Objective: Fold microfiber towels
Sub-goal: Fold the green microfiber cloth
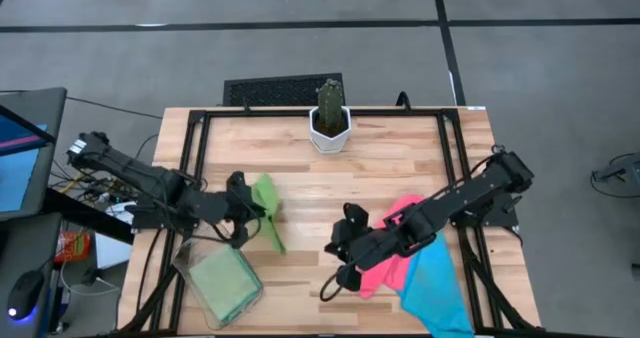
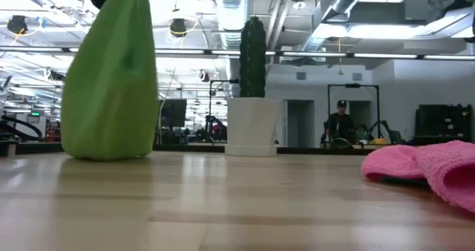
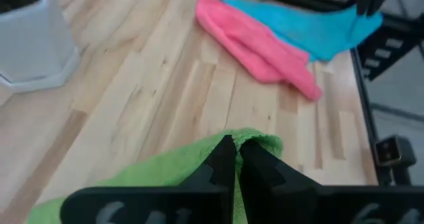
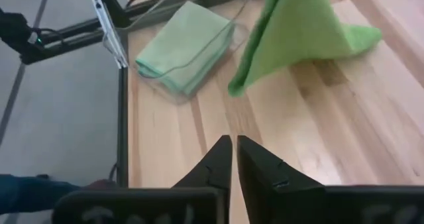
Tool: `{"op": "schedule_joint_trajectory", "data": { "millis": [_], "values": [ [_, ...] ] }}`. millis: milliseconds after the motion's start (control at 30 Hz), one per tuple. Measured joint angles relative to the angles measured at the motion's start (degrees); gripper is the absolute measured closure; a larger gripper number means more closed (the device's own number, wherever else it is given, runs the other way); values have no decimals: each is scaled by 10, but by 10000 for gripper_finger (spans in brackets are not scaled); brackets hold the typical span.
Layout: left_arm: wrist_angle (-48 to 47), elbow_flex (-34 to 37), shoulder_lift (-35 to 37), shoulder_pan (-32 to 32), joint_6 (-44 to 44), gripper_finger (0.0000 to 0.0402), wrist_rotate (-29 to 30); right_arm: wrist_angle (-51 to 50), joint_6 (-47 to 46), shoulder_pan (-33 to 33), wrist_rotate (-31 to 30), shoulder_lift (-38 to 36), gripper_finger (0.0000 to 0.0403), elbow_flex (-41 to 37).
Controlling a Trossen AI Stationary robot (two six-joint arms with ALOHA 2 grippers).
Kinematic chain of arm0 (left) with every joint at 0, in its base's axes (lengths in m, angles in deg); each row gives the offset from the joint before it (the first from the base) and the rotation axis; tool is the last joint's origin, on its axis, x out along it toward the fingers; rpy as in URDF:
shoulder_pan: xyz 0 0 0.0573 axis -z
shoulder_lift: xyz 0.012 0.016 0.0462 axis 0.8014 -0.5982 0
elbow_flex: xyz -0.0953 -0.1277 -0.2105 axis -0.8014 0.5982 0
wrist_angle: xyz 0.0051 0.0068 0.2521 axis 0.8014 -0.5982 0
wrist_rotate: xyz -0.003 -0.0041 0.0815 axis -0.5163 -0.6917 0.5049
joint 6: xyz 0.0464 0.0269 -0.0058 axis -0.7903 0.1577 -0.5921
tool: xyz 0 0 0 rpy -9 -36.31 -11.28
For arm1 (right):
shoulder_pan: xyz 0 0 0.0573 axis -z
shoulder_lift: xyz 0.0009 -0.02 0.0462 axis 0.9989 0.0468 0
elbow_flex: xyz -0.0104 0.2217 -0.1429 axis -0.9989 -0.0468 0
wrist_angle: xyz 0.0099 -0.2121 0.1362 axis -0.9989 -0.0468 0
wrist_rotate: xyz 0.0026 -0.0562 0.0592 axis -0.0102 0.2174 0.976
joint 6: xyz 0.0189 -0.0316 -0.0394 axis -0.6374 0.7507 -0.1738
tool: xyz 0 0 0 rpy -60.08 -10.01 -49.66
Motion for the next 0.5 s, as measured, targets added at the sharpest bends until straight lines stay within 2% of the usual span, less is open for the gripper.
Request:
{"op": "schedule_joint_trajectory", "data": {
  "millis": [200, 367, 500],
  "values": [
    [20, 0, -37, -3, 10, 401, 4, 84, -6, 13, 1, 68, 306, 0],
    [22, 0, -41, -11, 37, 401, 21, 147, -60, 26, -4, 117, 249, 0],
    [28, 0, -39, -14, 45, 401, 21, 149, -83, 32, -42, 135, 212, 0]
  ]
}}
